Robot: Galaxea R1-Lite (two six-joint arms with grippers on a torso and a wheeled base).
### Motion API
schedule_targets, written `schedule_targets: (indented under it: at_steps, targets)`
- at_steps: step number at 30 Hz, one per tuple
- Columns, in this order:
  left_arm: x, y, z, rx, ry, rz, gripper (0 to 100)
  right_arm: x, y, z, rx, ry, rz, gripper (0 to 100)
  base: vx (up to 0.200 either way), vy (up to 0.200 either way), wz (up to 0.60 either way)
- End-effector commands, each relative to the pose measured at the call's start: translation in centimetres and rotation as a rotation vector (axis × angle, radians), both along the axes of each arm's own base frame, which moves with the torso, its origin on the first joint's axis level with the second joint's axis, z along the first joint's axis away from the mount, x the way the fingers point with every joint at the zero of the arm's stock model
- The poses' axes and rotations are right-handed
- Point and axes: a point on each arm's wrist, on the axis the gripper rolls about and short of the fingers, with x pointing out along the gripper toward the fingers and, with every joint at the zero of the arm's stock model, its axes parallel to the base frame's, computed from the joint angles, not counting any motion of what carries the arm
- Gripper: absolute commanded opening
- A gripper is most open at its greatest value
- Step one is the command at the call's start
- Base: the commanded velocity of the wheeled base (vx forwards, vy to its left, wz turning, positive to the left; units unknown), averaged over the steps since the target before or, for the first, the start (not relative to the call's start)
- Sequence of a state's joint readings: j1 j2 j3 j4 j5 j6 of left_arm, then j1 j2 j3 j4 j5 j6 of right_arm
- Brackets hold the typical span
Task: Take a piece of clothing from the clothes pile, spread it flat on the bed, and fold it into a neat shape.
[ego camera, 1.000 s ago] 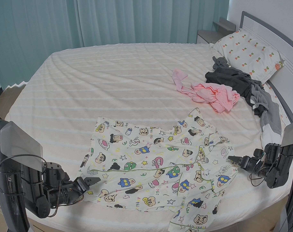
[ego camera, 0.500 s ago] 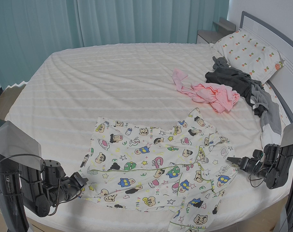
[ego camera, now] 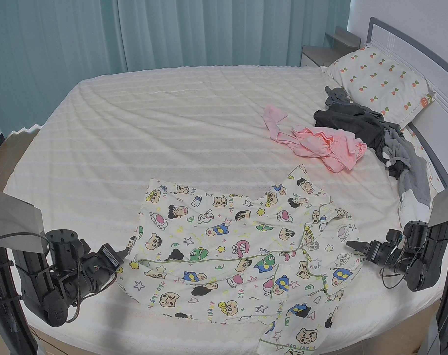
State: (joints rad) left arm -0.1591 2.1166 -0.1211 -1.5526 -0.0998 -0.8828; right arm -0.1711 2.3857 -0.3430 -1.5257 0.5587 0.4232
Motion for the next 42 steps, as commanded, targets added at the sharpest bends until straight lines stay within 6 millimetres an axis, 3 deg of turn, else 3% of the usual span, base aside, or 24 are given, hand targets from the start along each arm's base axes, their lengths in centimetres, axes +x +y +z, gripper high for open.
schedule_targets:
  at_steps: [1,9,21,29,30,34,42]
  targets:
    - [0.4,0.1,1.2,-0.009,-0.065,0.007,0,0.0,0.0,0.0,0.001,0.001,0.002,100,0.000,0.000,0.00]
    - [2.0,1.1,1.1,-0.011,-0.096,0.053,0,0.0,0.0,0.0,0.006,0.002,-0.001,100,0.000,0.000,0.00]
    - [4.2,2.3,-2.3,0.049,-0.033,0.068,0,0.0,0.0,0.1,0.008,0.001,-0.004,100,0.000,0.000,0.00]
    - [5.4,2.3,-3.0,0.080,-0.049,0.063,0,0.0,0.0,0.1,0.008,0.002,-0.004,100,0.000,0.000,0.00]
    - [5.4,2.5,-3.1,0.082,-0.050,0.062,100,0.0,0.0,0.1,0.008,0.002,-0.004,100,0.000,0.000,0.00]
    - [5.2,2.6,-3.6,0.146,-0.040,0.012,100,-0.1,-0.1,0.0,0.009,0.004,-0.006,100,0.000,0.000,0.00]
    - [2.9,5.0,-4.1,0.281,-0.013,-0.128,100,-0.1,-0.1,0.0,0.009,0.004,-0.006,100,0.000,0.000,0.00]
